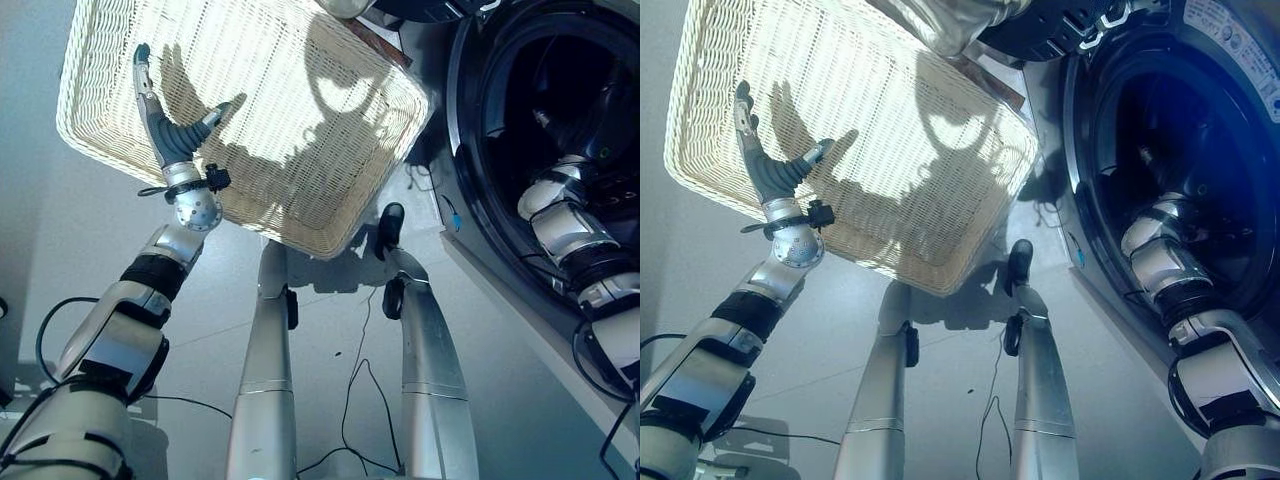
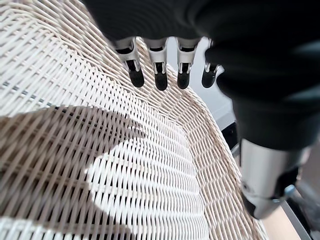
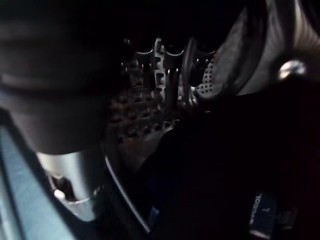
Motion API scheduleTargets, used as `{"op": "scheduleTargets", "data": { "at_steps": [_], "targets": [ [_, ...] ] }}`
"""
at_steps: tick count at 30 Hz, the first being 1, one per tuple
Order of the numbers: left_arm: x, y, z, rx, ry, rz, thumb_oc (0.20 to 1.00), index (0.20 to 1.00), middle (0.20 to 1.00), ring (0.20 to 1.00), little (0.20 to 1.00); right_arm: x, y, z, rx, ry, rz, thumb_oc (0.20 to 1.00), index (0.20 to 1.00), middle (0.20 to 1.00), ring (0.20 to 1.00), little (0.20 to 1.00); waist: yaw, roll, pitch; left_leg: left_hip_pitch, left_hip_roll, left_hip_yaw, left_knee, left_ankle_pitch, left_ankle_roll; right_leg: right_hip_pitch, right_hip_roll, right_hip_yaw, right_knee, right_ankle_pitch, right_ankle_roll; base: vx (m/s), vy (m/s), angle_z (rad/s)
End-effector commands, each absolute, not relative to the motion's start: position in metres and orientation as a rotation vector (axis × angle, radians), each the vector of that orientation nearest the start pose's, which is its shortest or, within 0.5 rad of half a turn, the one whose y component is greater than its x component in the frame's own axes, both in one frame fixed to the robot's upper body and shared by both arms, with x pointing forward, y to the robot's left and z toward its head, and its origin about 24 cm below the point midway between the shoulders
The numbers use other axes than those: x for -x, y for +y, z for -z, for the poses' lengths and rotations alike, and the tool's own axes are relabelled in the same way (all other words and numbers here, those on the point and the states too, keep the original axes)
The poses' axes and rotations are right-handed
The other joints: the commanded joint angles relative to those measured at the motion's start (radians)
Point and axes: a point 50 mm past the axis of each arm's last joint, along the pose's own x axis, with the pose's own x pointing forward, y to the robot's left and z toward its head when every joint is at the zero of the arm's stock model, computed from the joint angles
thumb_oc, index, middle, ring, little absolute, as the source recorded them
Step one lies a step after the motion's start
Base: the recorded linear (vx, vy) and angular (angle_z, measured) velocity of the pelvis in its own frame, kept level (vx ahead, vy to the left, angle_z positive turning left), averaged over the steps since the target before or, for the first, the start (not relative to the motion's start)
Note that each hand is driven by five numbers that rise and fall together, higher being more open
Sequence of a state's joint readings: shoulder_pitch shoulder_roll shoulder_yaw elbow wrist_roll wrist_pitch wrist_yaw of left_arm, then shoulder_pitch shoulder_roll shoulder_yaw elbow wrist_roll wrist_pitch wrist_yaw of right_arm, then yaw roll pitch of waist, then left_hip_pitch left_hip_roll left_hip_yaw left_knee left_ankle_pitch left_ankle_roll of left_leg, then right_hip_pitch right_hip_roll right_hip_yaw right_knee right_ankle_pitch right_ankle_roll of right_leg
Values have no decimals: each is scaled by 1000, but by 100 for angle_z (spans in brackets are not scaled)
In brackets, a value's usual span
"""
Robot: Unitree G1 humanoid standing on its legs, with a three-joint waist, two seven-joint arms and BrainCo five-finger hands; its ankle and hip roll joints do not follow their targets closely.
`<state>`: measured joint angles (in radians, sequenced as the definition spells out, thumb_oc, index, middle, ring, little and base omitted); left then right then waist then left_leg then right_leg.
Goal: Put the clothes into the washing machine.
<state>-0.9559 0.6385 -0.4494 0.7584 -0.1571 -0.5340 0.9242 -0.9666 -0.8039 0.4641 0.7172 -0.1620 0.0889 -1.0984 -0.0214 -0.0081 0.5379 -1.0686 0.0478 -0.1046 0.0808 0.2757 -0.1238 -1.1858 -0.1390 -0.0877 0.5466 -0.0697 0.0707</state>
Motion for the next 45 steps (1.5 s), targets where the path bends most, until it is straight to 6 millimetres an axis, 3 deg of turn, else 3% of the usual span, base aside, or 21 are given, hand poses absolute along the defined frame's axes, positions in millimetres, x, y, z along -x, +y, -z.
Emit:
{"op": "scheduleTargets", "data": {
  "at_steps": [1,9,16,21,25,28,31,32,33,34,36,38,42,45],
  "targets": [
    [-361,221,-249,-275,-917,-662,1000,1000,1000,1000,1000,-349,-281,-250,1061,-726,1053,1000,1000,1000,1000,1000,-16,-10,-18,30,-66,98,149,-199,53,107,96,-24,-250,168,70,0,0,0],
    [-361,219,-248,-268,-918,-665,1000,1000,1000,1000,1000,-350,-272,-242,1086,-753,981,1000,1000,1000,1000,1000,-19,-9,-18,27,-67,102,143,-195,52,100,97,-20,-251,169,70,0,0,0],
    [-359,217,-241,-261,-909,-661,1000,1000,1000,1000,1000,-348,-249,-233,1102,-821,826,1000,1000,1000,1000,1000,-25,-11,-18,31,-69,104,141,-191,51,100,102,-14,-249,170,70,0,0,0],
    [-357,216,-233,-264,-893,-654,1000,1000,1000,1000,1000,-345,-233,-219,1113,-839,695,1000,1000,1000,1000,1000,-29,-14,-18,44,-71,97,141,-191,53,109,105,-5,-246,166,67,-3,7,0],
    [-356,214,-216,-269,-843,-635,1000,1000,1000,1000,1000,-341,-212,-197,1136,-844,512,1000,1000,1000,1000,1000,-33,-15,-18,68,-81,89,154,-198,59,126,110,8,-238,164,64,-14,45,-3],
    [-355,209,-187,-303,-740,-578,1000,1000,1000,1000,1000,-334,-190,-170,1112,-821,303,1000,1000,1000,1000,1000,-31,-10,-18,130,-90,90,164,-207,67,174,107,12,-230,162,60,-34,52,-3],
    [-354,211,-169,-326,-673,-549,1000,1000,1000,1000,1000,-331,-183,-156,1086,-792,194,1000,1000,1000,1000,1000,-30,-8,-18,177,-94,92,167,-215,70,219,100,12,-233,158,59,-39,39,-6],
    [-350,214,-150,-325,-604,-531,1000,1000,1000,1000,1000,-327,-179,-141,1051,-741,111,1000,1000,1000,1000,1000,-27,-7,-18,230,-97,92,161,-220,69,269,95,12,-239,155,58,-27,29,-7],
    [-350,214,-148,-327,-598,-529,1000,1000,1000,1000,1000,-326,-178,-139,1049,-737,105,1000,1000,1000,1000,1000,-27,-7,-18,234,-97,92,160,-220,69,273,95,12,-240,154,59,-51,32,-7],
    [-345,218,-130,-336,-532,-511,1000,1000,1000,1000,1000,-322,-176,-122,1028,-679,39,1000,1000,1000,1000,1000,-22,-6,-18,294,-95,91,141,-219,66,332,87,9,-252,151,59,-29,10,-4],
    [-341,219,-115,-357,-486,-491,1000,1000,1000,1000,1000,-320,-175,-110,987,-610,3,1000,1000,1000,1000,1000,-17,-5,-18,342,-92,88,125,-219,63,378,83,7,-261,147,60,-22,11,-5],
    [-327,224,-80,-372,-358,-451,1000,1000,1000,1000,1000,-309,-182,-75,908,-436,-59,1000,1000,1000,1000,1000,-3,1,-18,477,-83,84,71,-215,60,505,70,-3,-294,138,64,-6,11,-7],
    [-306,234,-38,-422,-185,-371,1000,1000,1000,1000,1000,-292,-200,-36,788,-220,-51,1000,1000,1000,1000,1000,12,6,-18,652,-75,80,14,-217,54,679,51,-7,-346,135,74,21,-7,2],
    [-279,240,2,-430,-15,-303,1000,1000,1000,1000,1000,-271,-216,5,677,45,-43,1000,1000,1000,1000,1000,23,8,-27,814,-67,81,-46,-220,45,851,35,-8,-403,128,82,89,-34,6]
  ]
}}
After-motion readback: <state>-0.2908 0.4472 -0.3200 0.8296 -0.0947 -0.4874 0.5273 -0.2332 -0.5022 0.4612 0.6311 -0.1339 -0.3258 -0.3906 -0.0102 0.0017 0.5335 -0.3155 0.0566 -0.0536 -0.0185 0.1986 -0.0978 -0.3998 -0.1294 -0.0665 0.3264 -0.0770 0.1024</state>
